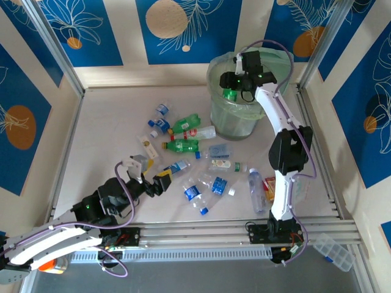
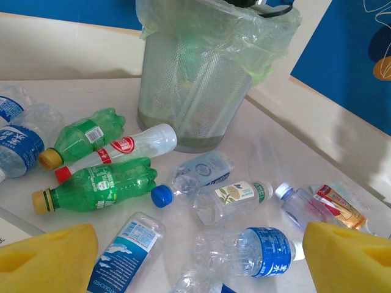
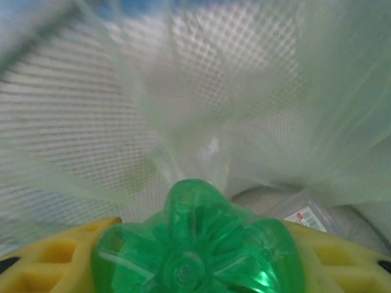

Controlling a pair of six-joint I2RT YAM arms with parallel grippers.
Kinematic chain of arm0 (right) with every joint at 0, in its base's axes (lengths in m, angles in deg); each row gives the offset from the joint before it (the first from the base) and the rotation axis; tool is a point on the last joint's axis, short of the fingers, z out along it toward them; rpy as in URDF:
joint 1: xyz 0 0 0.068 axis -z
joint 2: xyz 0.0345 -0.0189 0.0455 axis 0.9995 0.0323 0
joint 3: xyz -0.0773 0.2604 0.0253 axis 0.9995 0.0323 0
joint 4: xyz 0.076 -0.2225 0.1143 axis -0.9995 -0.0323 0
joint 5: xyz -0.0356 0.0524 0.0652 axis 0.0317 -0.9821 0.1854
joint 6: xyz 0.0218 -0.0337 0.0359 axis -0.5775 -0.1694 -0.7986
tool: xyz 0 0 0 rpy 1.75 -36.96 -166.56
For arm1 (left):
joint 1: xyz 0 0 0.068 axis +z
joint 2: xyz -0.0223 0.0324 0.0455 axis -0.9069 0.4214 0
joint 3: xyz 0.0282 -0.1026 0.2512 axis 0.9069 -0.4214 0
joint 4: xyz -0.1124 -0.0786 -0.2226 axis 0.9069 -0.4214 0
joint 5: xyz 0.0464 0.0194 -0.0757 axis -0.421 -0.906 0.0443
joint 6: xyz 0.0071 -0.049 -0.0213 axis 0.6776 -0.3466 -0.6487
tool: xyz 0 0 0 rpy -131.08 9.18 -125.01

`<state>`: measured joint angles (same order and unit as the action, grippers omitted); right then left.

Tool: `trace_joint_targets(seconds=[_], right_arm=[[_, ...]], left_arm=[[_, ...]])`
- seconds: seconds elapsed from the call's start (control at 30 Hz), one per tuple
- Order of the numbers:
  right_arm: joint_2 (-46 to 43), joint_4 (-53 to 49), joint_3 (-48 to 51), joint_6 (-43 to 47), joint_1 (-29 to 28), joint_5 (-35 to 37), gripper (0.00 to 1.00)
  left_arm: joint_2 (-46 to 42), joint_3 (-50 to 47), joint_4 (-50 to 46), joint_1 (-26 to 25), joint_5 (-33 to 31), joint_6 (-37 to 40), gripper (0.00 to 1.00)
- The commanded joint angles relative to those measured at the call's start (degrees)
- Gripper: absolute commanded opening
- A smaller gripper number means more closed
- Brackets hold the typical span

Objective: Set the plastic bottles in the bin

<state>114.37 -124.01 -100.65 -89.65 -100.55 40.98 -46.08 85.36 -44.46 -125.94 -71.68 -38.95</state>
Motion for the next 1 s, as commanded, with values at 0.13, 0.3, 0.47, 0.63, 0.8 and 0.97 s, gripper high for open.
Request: trace_joint_targets(seconds=[0.13,0.3,0.47,0.63,0.8,0.97], right_arm=[[5.6,-8.7,-8.4,3.2,-1.2,-0.7,0.64],[3.6,-7.6,-7.3,3.8,-1.8,1.5,0.78],[0.9,-7.8,-7.0,4.1,-1.9,1.2,0.79],[-4.6,-7.1,-4.9,4.0,-2.3,2.8,0.77],[-12.7,-3.1,1.0,3.7,-2.7,3.9,0.76],[-21.2,2.4,9.4,6.0,-4.3,6.4,0.73]], left_arm=[[1.3,0.3,0.9,0.3,-1.2,0.8,0.88],[1.8,0.7,0.0,0.3,-2.5,0.8,0.9],[1.4,0.7,-0.1,0.3,-3.0,0.8,0.9],[1.6,0.6,-0.2,0.3,-2.8,0.8,0.9],[1.8,0.7,-0.1,0.3,-2.1,0.8,0.9],[1.9,0.7,0.0,0.3,-1.7,0.7,0.9]])
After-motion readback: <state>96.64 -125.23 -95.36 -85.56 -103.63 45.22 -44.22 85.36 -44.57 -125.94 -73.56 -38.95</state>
